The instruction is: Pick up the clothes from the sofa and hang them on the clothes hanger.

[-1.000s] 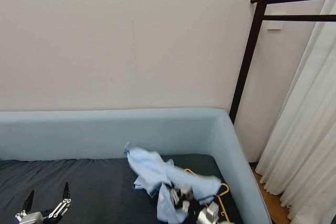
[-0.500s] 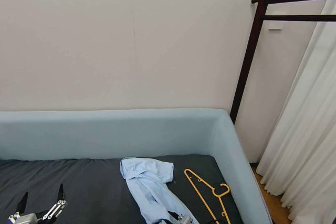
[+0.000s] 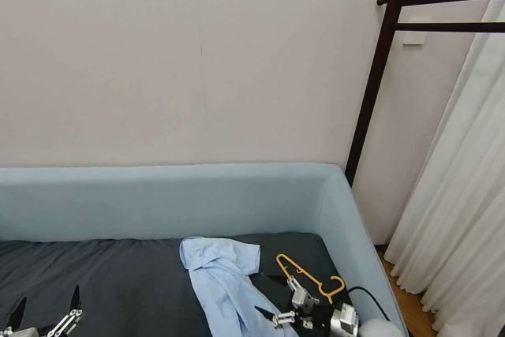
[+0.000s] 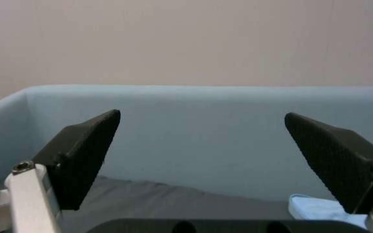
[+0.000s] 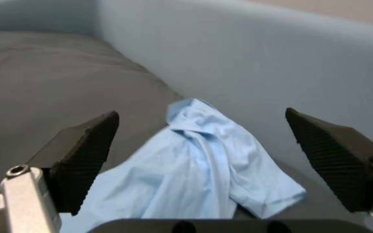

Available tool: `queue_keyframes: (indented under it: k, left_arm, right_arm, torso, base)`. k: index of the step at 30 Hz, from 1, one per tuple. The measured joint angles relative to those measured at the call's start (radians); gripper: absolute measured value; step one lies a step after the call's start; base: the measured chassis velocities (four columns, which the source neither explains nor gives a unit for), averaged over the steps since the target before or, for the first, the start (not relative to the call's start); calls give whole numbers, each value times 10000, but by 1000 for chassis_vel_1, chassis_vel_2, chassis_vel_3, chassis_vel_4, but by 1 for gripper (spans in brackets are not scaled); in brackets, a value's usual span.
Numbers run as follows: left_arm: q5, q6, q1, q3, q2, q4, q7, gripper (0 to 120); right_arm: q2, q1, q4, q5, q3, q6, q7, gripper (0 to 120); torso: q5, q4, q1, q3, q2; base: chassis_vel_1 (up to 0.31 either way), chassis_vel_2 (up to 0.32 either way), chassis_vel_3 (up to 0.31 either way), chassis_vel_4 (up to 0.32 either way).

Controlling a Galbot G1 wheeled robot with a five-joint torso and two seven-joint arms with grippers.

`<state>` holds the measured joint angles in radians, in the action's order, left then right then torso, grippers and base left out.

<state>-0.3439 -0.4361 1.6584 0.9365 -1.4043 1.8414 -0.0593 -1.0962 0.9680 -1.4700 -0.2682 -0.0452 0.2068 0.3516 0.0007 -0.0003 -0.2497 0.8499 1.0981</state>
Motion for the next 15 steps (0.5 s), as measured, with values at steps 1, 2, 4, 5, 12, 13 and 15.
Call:
queue_keyframes:
  k: [1, 2, 4, 5, 12, 13, 15]
  left_arm:
    - [-104, -156, 42, 23, -72, 15, -285, 100]
    - [-171, -393, 104, 54, -195, 60, -567, 100]
    - [-158, -622, 202, 50, -411, 161, -663, 100]
    - [-74, -659, 260, 39, -536, 240, -608, 100]
    - [1418, -139, 564, 250, -1079, 469, 540, 100]
    - [1493, -62, 604, 300, -1137, 477, 663, 100]
    - [1366, -55, 704, 385, -1246, 543, 739, 100]
  right_arm:
    - [-275, -297, 370, 22, -322, -128, -476, 100]
    - [-699, -784, 956, 136, -687, -303, -877, 100]
    - [-1384, -1599, 2042, 696, -1002, -513, -1004, 100]
    - [-1791, -2036, 2735, 1161, -1068, -523, -956, 100]
    - [-3856, -3663, 6175, 2785, -954, -339, -845, 100]
    - [-4150, -3845, 6612, 2957, -895, -309, -890, 100]
    - [-4712, -4198, 7429, 3500, -747, -291, -1123, 100]
  torso:
    - [2, -1, 0, 0, 0]
    - [2, -1, -1, 0, 0]
    - [2, 0, -1, 0, 0]
    - [-1, 1, -2, 0, -1]
    - [-1, 3, -3, 1, -1]
    - [1, 3, -3, 0, -2]
    - [-1, 1, -3, 1, -2]
  base:
    - [0, 0, 0, 0]
    - [0, 0, 0, 0]
    - [0, 0, 0, 0]
    - [0, 0, 0, 0]
    - [0, 0, 0, 0]
    - [0, 0, 0, 0]
    - [0, 0, 0, 0]
